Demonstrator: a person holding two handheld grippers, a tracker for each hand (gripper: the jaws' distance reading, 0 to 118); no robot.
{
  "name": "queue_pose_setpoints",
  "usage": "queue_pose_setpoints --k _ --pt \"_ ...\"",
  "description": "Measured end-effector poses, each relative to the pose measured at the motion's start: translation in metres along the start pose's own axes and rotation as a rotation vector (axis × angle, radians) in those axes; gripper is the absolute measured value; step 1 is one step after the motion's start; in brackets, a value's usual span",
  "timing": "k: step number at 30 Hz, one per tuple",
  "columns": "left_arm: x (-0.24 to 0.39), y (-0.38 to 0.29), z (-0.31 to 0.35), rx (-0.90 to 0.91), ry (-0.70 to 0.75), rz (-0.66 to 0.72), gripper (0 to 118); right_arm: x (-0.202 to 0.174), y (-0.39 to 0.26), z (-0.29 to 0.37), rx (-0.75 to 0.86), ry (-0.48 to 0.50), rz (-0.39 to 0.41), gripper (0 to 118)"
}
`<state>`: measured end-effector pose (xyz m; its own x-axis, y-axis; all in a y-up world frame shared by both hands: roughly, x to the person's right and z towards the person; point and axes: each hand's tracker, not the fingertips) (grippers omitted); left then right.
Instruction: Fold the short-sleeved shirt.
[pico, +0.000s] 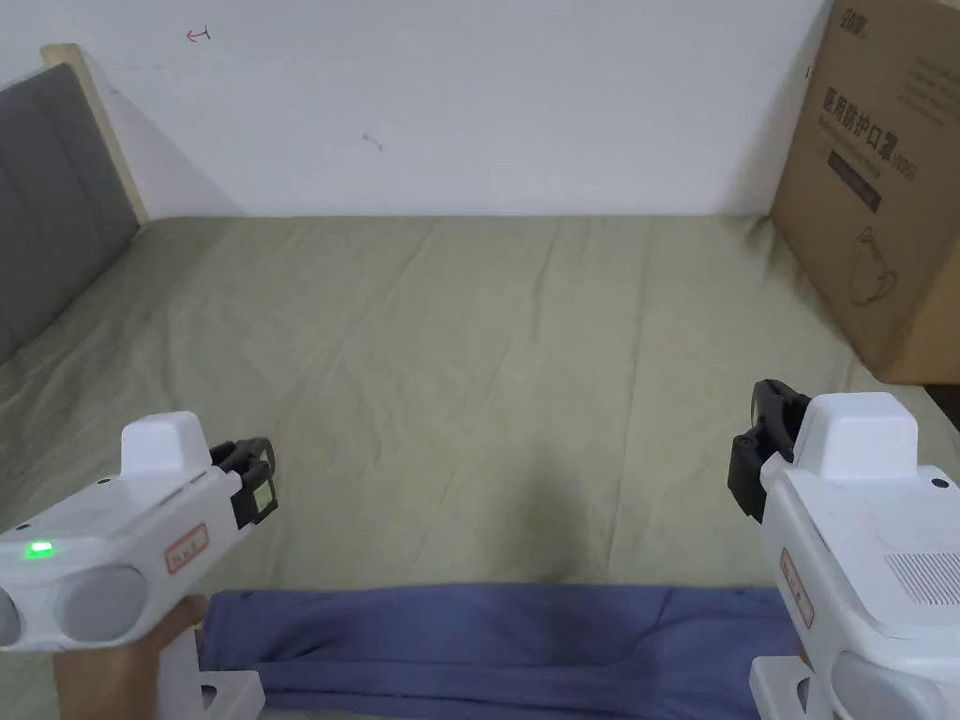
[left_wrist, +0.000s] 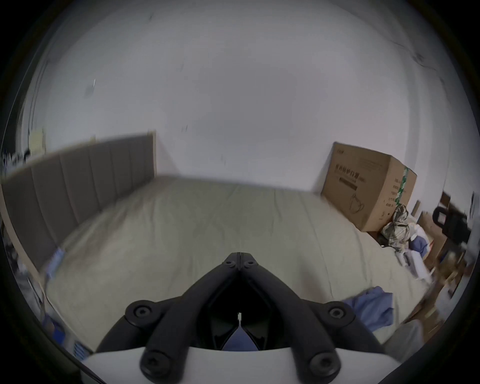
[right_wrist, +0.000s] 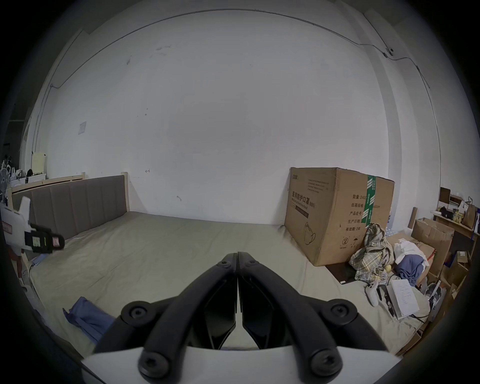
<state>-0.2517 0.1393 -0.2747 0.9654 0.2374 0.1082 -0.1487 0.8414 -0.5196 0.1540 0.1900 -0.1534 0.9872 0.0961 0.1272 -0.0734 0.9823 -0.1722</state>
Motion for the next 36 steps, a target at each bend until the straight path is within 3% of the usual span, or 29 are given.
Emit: queue_pose_setpoints --k 7,15,17,18,19,21,30,32,33,34,36 --pt "-0.085 -0.028 -0.043 -0.311 -0.140 0.232 0 -0.009 -0.007 -0.010 -0.050 0.025 -0.002 0" --pt "-0.152 -0.067 -0.075 -0.484 -0.105 0.215 2 -0.023 -0.019 -0.023 -0.103 0.042 0.012 0" --pt "-0.163 -0.074 -0.082 -0.508 -0.129 0.249 24 -0.026 -0.022 -0.026 -0.113 0.044 0.020 0" --pt "-0.167 -0.079 -0.085 -0.515 -0.128 0.249 52 -0.027 -0.023 -0.028 -0.118 0.046 0.020 0" --pt "-0.170 -0.083 -0.087 -0.512 -0.126 0.247 71 -0.028 -0.025 -0.030 -0.123 0.051 0.013 0" --pt "-0.174 -0.090 -0.095 -0.514 -0.116 0.253 91 -0.029 -0.028 -0.033 -0.132 0.058 -0.011 0" --pt "-0.174 -0.104 -0.115 -0.568 -0.128 0.249 85 -0.031 -0.037 -0.045 -0.172 0.044 -0.009 0" --pt "-0.171 -0.101 -0.113 -0.564 -0.117 0.227 68 -0.029 -0.036 -0.046 -0.174 0.042 -0.009 0" --pt "-0.168 -0.101 -0.111 -0.547 -0.118 0.217 44 -0.028 -0.036 -0.047 -0.175 0.042 -0.009 0" --pt "-0.162 -0.101 -0.108 -0.545 -0.118 0.208 29 -0.027 -0.036 -0.048 -0.175 0.042 -0.011 0" --pt "-0.154 -0.106 -0.111 -0.563 -0.128 0.210 21 -0.023 -0.035 -0.048 -0.176 0.043 -0.014 0"
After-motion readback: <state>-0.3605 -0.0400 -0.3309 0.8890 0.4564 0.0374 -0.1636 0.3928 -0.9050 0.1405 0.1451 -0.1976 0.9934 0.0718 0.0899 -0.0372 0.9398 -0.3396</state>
